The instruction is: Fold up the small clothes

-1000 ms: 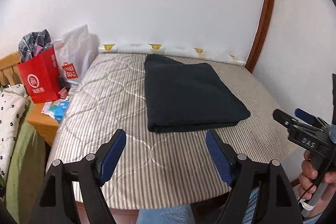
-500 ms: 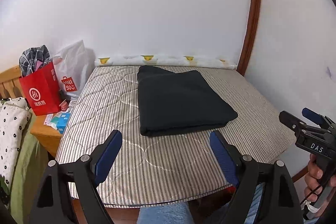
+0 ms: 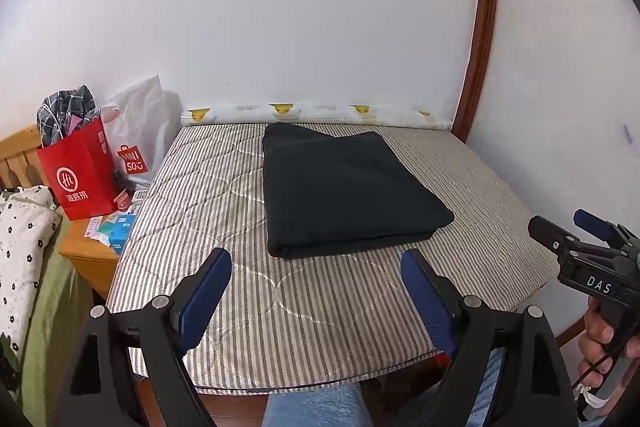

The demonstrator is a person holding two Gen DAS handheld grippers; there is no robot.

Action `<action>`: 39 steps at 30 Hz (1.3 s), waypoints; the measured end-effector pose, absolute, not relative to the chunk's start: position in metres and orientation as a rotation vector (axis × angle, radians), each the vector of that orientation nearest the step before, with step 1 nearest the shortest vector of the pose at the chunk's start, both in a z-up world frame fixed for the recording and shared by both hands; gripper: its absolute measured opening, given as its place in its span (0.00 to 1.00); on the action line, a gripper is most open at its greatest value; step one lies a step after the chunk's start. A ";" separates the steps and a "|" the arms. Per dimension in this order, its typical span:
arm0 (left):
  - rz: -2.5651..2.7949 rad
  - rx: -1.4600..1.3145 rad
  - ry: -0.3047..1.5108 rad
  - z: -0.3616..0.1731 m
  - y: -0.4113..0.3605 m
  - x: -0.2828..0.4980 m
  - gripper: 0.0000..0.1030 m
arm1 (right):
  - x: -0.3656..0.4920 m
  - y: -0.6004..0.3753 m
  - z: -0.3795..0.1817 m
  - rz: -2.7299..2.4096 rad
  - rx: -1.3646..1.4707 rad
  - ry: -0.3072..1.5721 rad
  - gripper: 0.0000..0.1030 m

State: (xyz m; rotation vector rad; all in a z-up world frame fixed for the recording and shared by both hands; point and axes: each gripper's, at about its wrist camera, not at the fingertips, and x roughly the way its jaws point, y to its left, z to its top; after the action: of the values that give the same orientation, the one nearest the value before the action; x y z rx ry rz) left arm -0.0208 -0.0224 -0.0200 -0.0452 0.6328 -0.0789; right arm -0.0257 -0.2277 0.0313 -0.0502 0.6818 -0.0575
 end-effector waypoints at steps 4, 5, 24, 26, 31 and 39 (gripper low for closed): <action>-0.076 -0.041 0.634 -0.021 -0.021 -0.021 0.83 | -0.026 -0.228 0.032 -0.056 -0.043 0.672 0.99; -0.073 -0.042 0.634 -0.021 -0.021 -0.021 0.83 | -0.026 -0.229 0.032 -0.057 -0.042 0.669 0.99; -0.061 -0.046 0.637 -0.021 -0.019 -0.018 0.83 | -0.026 -0.231 0.029 -0.058 -0.040 0.672 0.99; -0.061 -0.046 0.635 -0.020 -0.020 -0.019 0.83 | -0.026 -0.231 0.029 -0.057 -0.040 0.672 0.99; -0.060 -0.048 0.635 -0.020 -0.020 -0.019 0.83 | -0.026 -0.231 0.030 -0.058 -0.040 0.669 0.99; -0.061 -0.051 0.636 -0.019 -0.021 -0.019 0.83 | -0.028 -0.230 0.031 -0.052 -0.041 0.666 0.99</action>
State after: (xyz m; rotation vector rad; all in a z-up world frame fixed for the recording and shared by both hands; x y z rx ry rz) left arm -0.0189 -0.0206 -0.0190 -0.0511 0.6357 -0.0615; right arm -0.0278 -0.2302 0.0312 -0.0406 0.6657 -0.0519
